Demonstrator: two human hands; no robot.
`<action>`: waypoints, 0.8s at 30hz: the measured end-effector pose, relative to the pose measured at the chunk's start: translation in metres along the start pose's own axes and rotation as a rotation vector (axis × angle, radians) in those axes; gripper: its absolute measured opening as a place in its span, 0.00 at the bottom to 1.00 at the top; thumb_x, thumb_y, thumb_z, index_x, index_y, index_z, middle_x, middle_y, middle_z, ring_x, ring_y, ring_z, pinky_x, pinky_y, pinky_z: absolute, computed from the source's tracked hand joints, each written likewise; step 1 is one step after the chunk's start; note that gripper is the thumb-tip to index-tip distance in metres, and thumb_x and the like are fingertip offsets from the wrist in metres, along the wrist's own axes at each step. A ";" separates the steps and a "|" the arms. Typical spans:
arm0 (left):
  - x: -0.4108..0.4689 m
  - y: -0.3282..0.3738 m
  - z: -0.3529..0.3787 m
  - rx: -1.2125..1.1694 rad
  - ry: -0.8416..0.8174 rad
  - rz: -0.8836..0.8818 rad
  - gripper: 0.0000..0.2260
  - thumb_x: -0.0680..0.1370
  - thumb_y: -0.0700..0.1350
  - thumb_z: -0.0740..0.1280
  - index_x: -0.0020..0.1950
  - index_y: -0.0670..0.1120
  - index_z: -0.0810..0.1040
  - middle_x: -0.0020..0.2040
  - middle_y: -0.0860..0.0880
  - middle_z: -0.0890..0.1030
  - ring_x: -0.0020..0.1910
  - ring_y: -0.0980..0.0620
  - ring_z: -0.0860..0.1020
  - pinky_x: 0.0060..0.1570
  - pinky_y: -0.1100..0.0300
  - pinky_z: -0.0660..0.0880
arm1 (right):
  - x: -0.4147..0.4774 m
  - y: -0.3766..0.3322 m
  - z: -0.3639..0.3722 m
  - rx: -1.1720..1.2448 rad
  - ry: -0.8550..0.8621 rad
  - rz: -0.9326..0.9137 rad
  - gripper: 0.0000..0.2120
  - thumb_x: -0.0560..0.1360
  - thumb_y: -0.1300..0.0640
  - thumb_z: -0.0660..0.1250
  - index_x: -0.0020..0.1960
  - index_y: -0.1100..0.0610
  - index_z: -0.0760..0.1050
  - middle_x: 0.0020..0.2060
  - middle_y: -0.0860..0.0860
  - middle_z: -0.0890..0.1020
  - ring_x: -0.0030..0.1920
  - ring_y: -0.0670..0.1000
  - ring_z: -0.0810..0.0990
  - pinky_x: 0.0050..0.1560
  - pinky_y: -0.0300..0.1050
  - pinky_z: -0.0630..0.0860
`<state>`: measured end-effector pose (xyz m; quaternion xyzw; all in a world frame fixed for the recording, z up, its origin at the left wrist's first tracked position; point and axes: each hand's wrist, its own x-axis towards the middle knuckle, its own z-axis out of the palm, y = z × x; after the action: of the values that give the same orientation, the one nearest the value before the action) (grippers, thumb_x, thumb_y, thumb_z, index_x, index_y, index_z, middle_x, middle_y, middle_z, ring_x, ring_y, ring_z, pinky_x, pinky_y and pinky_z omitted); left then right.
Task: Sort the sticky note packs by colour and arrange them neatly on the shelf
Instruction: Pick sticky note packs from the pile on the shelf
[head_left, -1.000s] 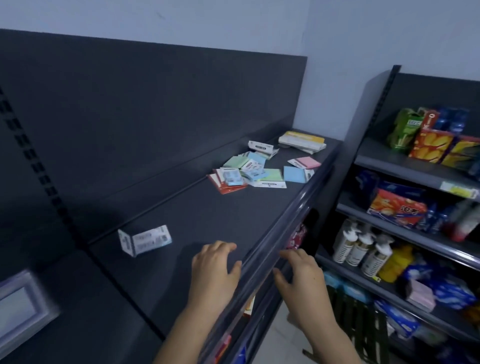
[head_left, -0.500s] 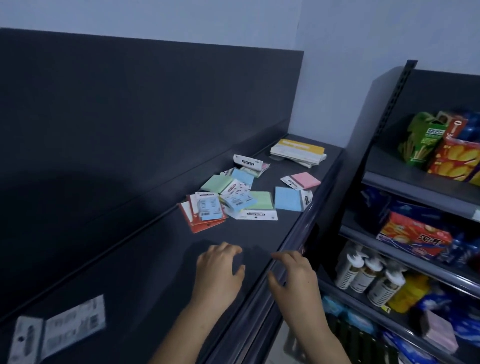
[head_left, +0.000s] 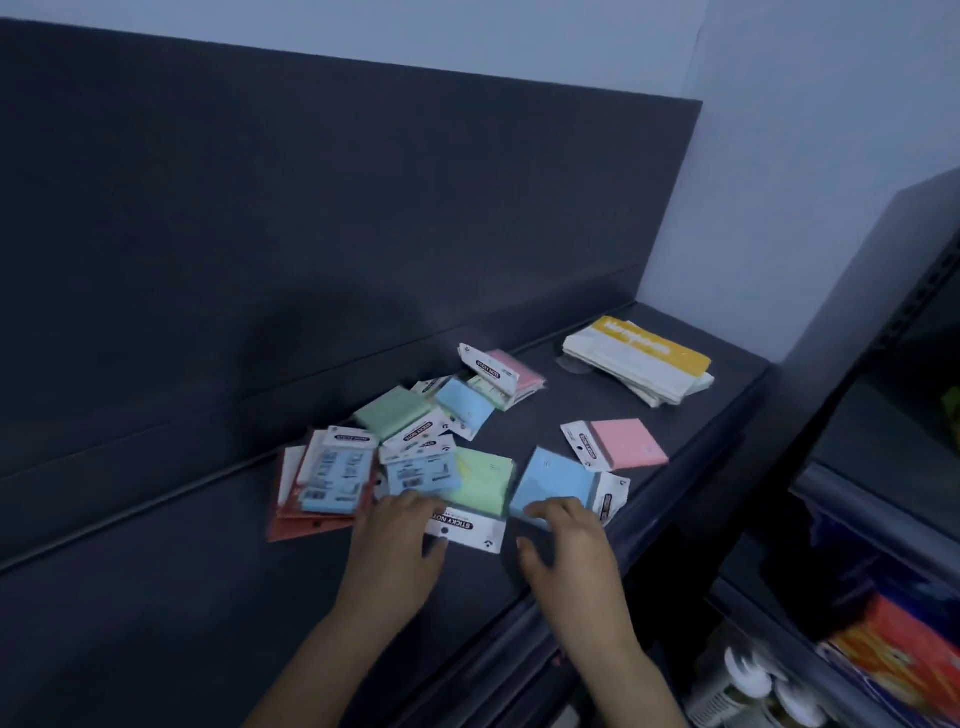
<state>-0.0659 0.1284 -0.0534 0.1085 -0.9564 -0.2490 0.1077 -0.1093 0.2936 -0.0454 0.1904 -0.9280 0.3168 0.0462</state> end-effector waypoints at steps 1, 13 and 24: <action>0.003 0.003 0.003 0.008 0.013 -0.018 0.12 0.77 0.47 0.64 0.61 0.52 0.74 0.58 0.57 0.75 0.62 0.55 0.69 0.69 0.55 0.58 | 0.009 0.005 -0.001 0.004 -0.015 -0.018 0.14 0.73 0.60 0.67 0.59 0.56 0.76 0.55 0.48 0.75 0.59 0.48 0.70 0.56 0.31 0.61; 0.044 -0.013 -0.011 0.001 0.140 -0.203 0.14 0.78 0.45 0.63 0.62 0.46 0.74 0.59 0.50 0.75 0.59 0.51 0.71 0.59 0.59 0.66 | 0.089 0.004 0.032 -0.044 -0.346 -0.114 0.27 0.75 0.53 0.66 0.71 0.57 0.63 0.66 0.52 0.66 0.66 0.51 0.66 0.65 0.39 0.62; 0.112 -0.029 0.012 0.145 0.013 -0.257 0.21 0.78 0.55 0.61 0.67 0.45 0.67 0.65 0.48 0.70 0.65 0.49 0.67 0.66 0.55 0.62 | 0.118 0.008 0.041 -0.209 -0.459 -0.079 0.35 0.66 0.46 0.73 0.68 0.55 0.63 0.61 0.52 0.66 0.63 0.53 0.65 0.61 0.43 0.65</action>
<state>-0.1714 0.0798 -0.0609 0.2391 -0.9493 -0.1905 0.0728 -0.2196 0.2366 -0.0579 0.2877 -0.9338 0.1656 -0.1337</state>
